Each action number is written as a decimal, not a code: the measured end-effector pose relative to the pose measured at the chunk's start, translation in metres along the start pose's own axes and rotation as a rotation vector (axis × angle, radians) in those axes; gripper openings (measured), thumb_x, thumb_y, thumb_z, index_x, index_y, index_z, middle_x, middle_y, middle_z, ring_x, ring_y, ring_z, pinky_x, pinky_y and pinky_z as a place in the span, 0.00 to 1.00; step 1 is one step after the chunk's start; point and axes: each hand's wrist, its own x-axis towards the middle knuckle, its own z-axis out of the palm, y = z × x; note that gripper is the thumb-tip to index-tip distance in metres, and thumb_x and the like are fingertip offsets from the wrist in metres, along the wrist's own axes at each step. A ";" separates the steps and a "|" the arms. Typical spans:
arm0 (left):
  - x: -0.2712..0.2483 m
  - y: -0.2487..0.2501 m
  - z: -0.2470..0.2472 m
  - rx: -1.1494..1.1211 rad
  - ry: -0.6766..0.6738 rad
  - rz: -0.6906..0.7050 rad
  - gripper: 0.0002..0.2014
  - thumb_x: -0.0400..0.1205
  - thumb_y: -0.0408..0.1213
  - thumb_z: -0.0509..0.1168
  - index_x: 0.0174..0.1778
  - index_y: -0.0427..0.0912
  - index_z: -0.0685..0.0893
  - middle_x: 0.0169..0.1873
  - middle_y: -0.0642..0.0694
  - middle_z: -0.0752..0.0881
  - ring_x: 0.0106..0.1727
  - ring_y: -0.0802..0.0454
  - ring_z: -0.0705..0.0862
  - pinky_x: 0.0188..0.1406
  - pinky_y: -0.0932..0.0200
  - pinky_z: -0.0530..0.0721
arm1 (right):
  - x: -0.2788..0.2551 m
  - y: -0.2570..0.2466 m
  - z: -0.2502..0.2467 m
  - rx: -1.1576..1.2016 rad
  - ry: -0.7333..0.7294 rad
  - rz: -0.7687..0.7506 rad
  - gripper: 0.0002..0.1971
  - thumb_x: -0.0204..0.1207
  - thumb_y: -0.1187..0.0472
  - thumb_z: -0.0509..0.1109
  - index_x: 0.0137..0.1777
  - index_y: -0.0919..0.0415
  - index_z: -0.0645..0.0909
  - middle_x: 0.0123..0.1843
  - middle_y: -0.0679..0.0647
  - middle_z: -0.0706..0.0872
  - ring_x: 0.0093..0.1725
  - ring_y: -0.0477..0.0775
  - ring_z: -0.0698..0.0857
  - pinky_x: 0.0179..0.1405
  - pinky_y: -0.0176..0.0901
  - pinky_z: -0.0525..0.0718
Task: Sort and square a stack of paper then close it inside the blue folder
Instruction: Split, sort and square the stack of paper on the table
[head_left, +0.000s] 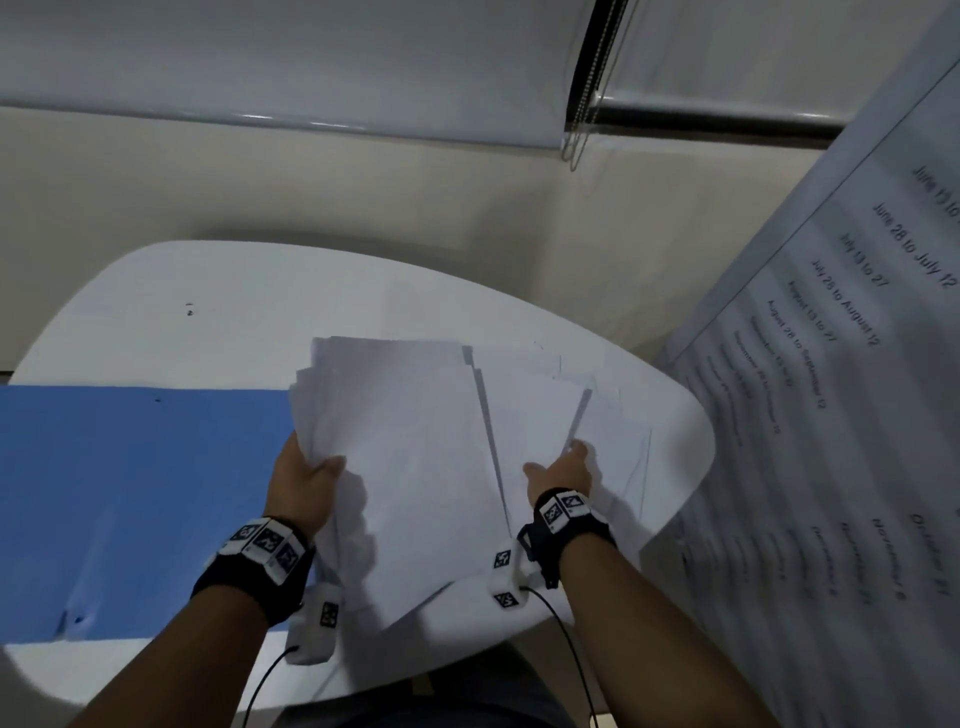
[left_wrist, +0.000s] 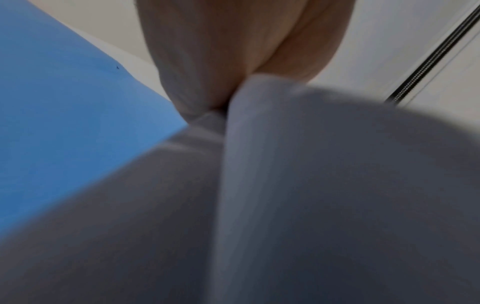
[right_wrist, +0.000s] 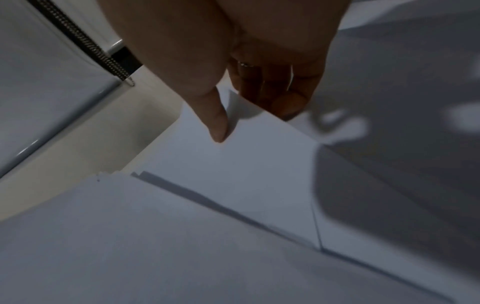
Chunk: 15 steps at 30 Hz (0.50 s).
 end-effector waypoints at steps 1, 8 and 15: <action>0.001 0.000 -0.003 0.002 0.006 -0.001 0.21 0.83 0.30 0.68 0.73 0.42 0.78 0.60 0.41 0.85 0.60 0.38 0.84 0.64 0.34 0.83 | 0.003 0.000 0.000 0.024 0.004 -0.009 0.34 0.76 0.63 0.75 0.79 0.63 0.63 0.72 0.65 0.78 0.66 0.65 0.82 0.62 0.52 0.82; 0.004 0.002 -0.010 -0.014 0.007 0.011 0.20 0.82 0.30 0.68 0.71 0.42 0.79 0.57 0.42 0.85 0.57 0.39 0.84 0.60 0.40 0.84 | -0.001 -0.003 -0.008 -0.135 0.070 -0.191 0.11 0.80 0.63 0.68 0.37 0.64 0.74 0.38 0.58 0.81 0.35 0.55 0.79 0.33 0.38 0.75; 0.005 0.004 -0.008 -0.108 -0.042 -0.030 0.19 0.82 0.28 0.67 0.70 0.42 0.80 0.59 0.43 0.86 0.59 0.40 0.84 0.63 0.40 0.83 | -0.028 -0.035 -0.086 -0.159 0.325 -0.610 0.10 0.81 0.63 0.68 0.45 0.69 0.87 0.40 0.62 0.86 0.44 0.63 0.83 0.41 0.41 0.71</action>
